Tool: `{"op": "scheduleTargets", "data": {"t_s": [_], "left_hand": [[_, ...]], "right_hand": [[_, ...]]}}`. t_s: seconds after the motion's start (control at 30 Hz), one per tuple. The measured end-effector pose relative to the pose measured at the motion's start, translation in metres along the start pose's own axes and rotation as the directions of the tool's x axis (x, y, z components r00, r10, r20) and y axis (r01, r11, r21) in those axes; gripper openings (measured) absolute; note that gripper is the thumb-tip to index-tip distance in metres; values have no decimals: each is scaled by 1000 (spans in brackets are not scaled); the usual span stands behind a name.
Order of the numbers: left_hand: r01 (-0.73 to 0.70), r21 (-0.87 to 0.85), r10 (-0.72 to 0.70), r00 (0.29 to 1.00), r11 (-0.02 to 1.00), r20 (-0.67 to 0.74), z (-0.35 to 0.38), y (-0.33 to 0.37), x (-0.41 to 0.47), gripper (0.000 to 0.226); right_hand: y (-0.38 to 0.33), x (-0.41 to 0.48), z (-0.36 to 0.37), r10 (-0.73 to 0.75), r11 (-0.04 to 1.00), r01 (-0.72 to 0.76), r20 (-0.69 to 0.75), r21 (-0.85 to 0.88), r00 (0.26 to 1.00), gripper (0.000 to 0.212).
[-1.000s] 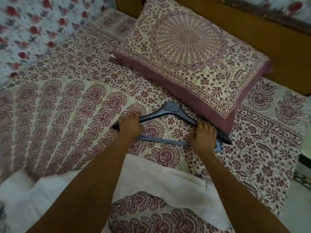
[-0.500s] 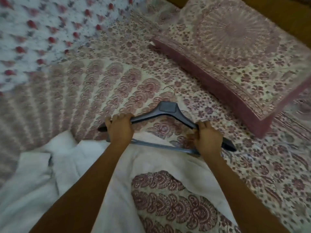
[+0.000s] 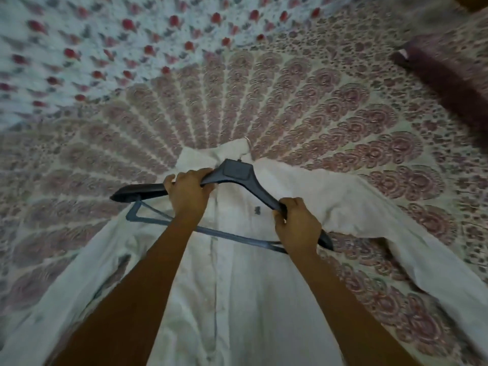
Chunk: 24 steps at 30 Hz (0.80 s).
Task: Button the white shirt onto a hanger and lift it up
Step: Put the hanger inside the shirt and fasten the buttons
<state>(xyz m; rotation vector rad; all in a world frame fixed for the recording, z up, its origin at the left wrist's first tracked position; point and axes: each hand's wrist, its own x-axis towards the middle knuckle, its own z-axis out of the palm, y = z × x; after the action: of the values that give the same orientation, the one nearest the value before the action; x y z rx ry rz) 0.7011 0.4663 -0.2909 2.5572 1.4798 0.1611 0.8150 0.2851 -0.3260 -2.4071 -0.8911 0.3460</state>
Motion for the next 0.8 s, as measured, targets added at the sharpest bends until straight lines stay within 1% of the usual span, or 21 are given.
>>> {"op": "scheduleTargets", "data": {"t_s": [0.03, 0.1, 0.13, 0.2, 0.23, 0.3, 0.33, 0.37, 0.43, 0.47, 0.53, 0.57, 0.63, 0.7, 0.73, 0.8], "left_hand": [[21, 13, -21, 1000, 1000, -13, -3, -14, 0, 30], [89, 48, -87, 995, 995, -48, -16, -58, -2, 27], [121, 56, -117, 991, 991, -66, -22, -75, -1, 26], [180, 41, -175, 979, 983, -107, -33, -115, 2, 25], [206, 30, -201, 972, 978, -124, -37, -133, 4, 24], [248, 10, -243, 959, 969, -148, -40, -155, 8, 23], [266, 5, -262, 950, 964, -167, -39, -170, 9, 24], [282, 9, -276, 944, 959, -180, -37, -181, 10, 25], [305, 30, -293, 934, 952, -206, -28, -202, 15, 23], [310, 48, -292, 930, 950, -221, -23, -209, 18, 22], [323, 62, -299, 922, 944, -247, -15, -220, 21, 20], [331, 64, -305, 917, 941, -257, -12, -226, 22, 20], [358, 39, -334, 900, 933, -281, -9, -234, 24, 18], [398, -11, -384, 878, 917, -286, -9, -239, 28, 19], [416, -27, -406, 869, 909, -284, -8, -240, 31, 20], [437, -61, -435, 855, 898, -282, -7, -238, 35, 22]], "right_hand": [[-8, 0, 5, -40, 999, 40, -11, 1, 999, 18], [-33, -5, 26, -122, 992, 120, -78, -34, 989, 19], [-40, -6, 31, -121, 992, 117, -110, -42, 987, 25], [-59, -12, 48, -57, 998, 57, -172, -10, 983, 42], [-67, -14, 55, -3, 999, 10, -199, 32, 980, 45], [-71, -14, 63, 139, 984, -109, -220, 144, 966, 43], [-76, -12, 73, 174, 974, -139, -196, 180, 965, 40], [-79, -10, 80, 185, 968, -156, -135, 199, 973, 36], [-83, -6, 100, 119, 974, -122, 25, 191, 993, 30], [-82, -5, 108, 74, 976, -88, 77, 201, 994, 29], [-78, -5, 122, 29, 965, -59, 118, 256, 993, 32], [-75, -5, 127, 26, 966, -56, 121, 253, 992, 35], [-70, -1, 135, -1, 986, -17, 106, 167, 994, 36], [-70, 8, 140, -45, 999, 42, 116, 30, 992, 30], [-73, 15, 142, -45, 997, 52, 137, -52, 990, 29], [-82, 26, 146, 5, 979, 27, 154, -202, 988, 39]]}}
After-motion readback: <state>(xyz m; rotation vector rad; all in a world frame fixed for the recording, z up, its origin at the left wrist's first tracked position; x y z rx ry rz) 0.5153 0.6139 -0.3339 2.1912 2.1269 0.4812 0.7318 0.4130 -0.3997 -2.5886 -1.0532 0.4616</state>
